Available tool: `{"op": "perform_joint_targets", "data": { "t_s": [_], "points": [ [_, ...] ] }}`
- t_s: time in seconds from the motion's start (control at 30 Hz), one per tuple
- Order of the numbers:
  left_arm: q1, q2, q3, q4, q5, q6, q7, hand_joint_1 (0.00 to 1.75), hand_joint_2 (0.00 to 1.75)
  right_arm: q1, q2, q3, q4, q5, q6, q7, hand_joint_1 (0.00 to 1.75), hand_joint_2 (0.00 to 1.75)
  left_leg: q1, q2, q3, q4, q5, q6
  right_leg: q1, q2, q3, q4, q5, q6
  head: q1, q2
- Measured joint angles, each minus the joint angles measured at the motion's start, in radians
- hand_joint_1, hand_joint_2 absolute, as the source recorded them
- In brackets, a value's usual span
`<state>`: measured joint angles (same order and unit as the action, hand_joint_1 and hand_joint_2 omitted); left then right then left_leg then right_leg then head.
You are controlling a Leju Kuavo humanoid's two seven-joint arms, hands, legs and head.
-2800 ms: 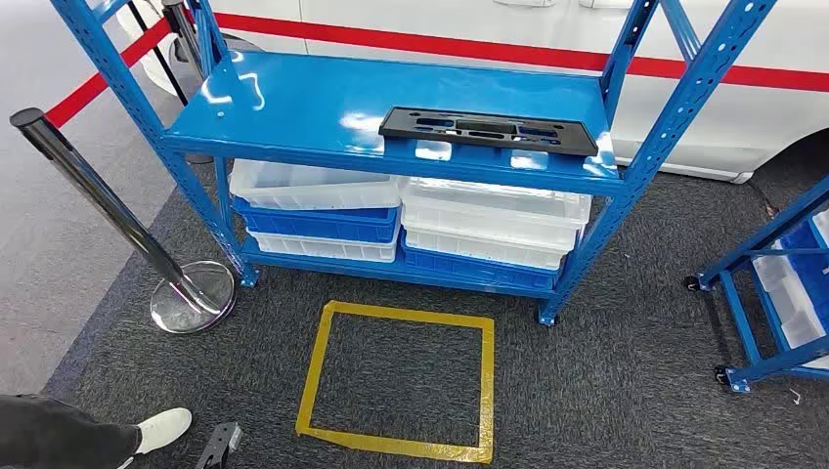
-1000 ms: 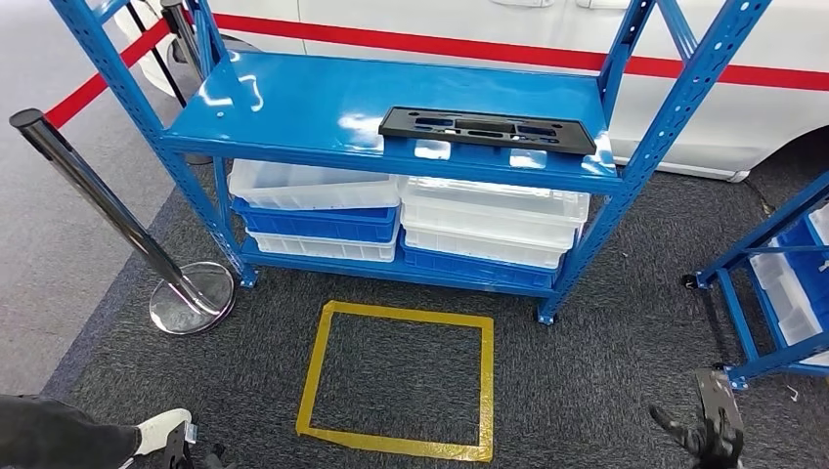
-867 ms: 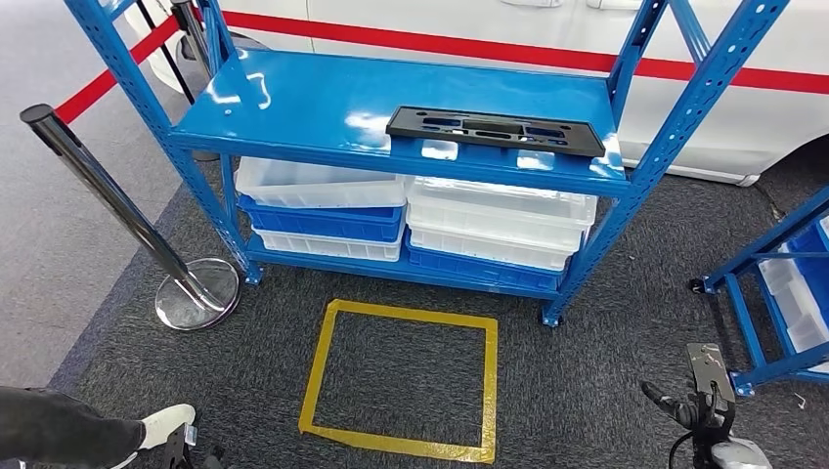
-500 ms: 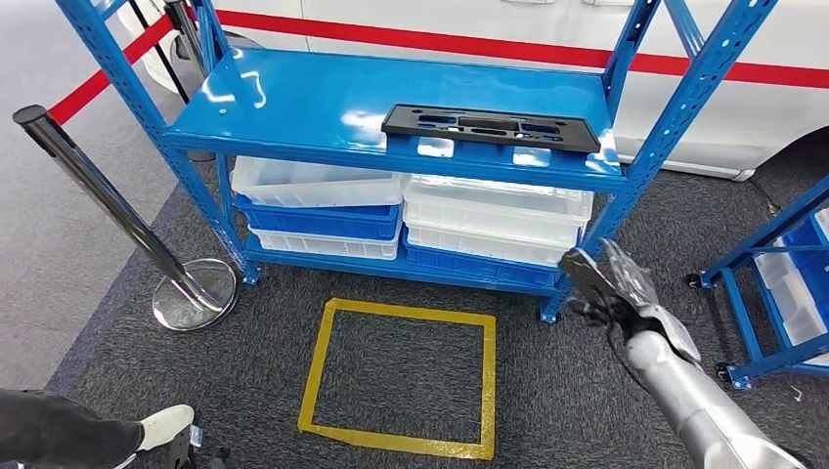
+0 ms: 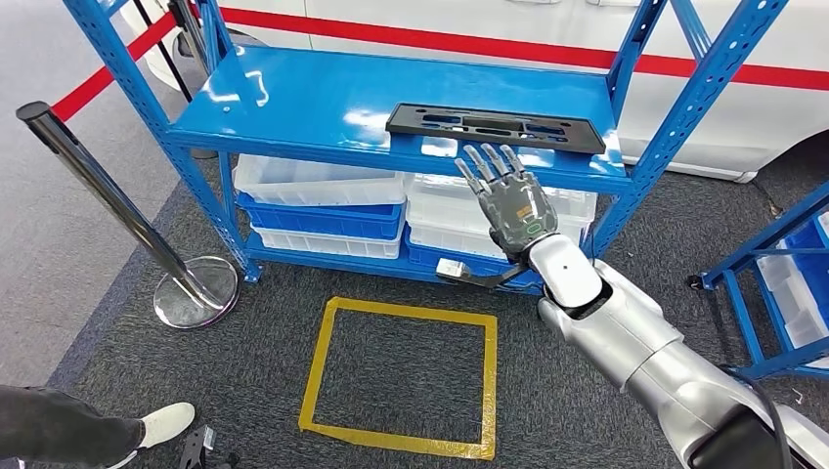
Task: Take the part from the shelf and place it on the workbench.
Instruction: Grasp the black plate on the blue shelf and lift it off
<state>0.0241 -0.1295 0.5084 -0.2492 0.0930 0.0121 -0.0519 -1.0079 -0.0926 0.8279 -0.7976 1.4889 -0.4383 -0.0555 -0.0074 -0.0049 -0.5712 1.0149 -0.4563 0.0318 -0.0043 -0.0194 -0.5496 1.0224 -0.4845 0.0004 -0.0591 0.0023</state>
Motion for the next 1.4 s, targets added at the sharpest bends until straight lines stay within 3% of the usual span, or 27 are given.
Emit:
{"op": "perform_joint_targets", "data": {
  "t_s": [0.5,0.83,0.97,1.17,1.4],
  "points": [
    [-0.001,-0.001,-0.002,0.015,-0.026,-0.009,0.006,0.0,0.0,-0.03,0.006,0.112,-0.004,0.024,-0.022,0.011,0.0,1.75,0.0,-0.001,-0.001,0.002,0.0,0.0,0.0,-0.001,0.001,-0.001,0.001,0.0,0.0,0.0],
    [-0.001,-0.008,-0.003,0.021,-0.043,-0.003,0.035,0.0,0.0,-0.034,0.006,0.145,0.003,-0.019,0.028,0.013,0.0,1.75,0.0,-0.001,-0.001,0.002,0.0,0.0,0.0,-0.001,0.001,-0.001,0.001,0.0,0.0,0.0],
    [-0.001,-0.012,-0.003,0.021,-0.051,0.004,0.051,0.0,0.0,-0.04,0.013,0.149,0.023,-0.049,0.085,0.009,0.0,1.75,0.0,-0.001,-0.001,0.002,0.0,0.0,0.0,-0.001,0.001,-0.001,0.001,0.0,0.0,0.0],
    [-0.001,-0.02,0.001,0.021,-0.069,0.003,0.067,0.0,0.0,-0.066,0.045,0.148,0.102,-0.177,0.242,-0.047,0.0,1.75,0.0,-0.001,-0.001,0.002,0.0,0.0,0.0,-0.001,0.0,0.0,0.001,0.0,0.0,0.0],
    [-0.001,-0.025,0.013,0.021,-0.077,0.001,0.068,0.0,0.0,-0.109,0.072,0.146,0.188,-0.211,0.262,-0.064,0.0,1.75,0.0,-0.001,-0.001,0.002,0.0,0.0,0.0,-0.001,0.0,0.0,0.001,0.0,0.0,0.0]
  ]
}}
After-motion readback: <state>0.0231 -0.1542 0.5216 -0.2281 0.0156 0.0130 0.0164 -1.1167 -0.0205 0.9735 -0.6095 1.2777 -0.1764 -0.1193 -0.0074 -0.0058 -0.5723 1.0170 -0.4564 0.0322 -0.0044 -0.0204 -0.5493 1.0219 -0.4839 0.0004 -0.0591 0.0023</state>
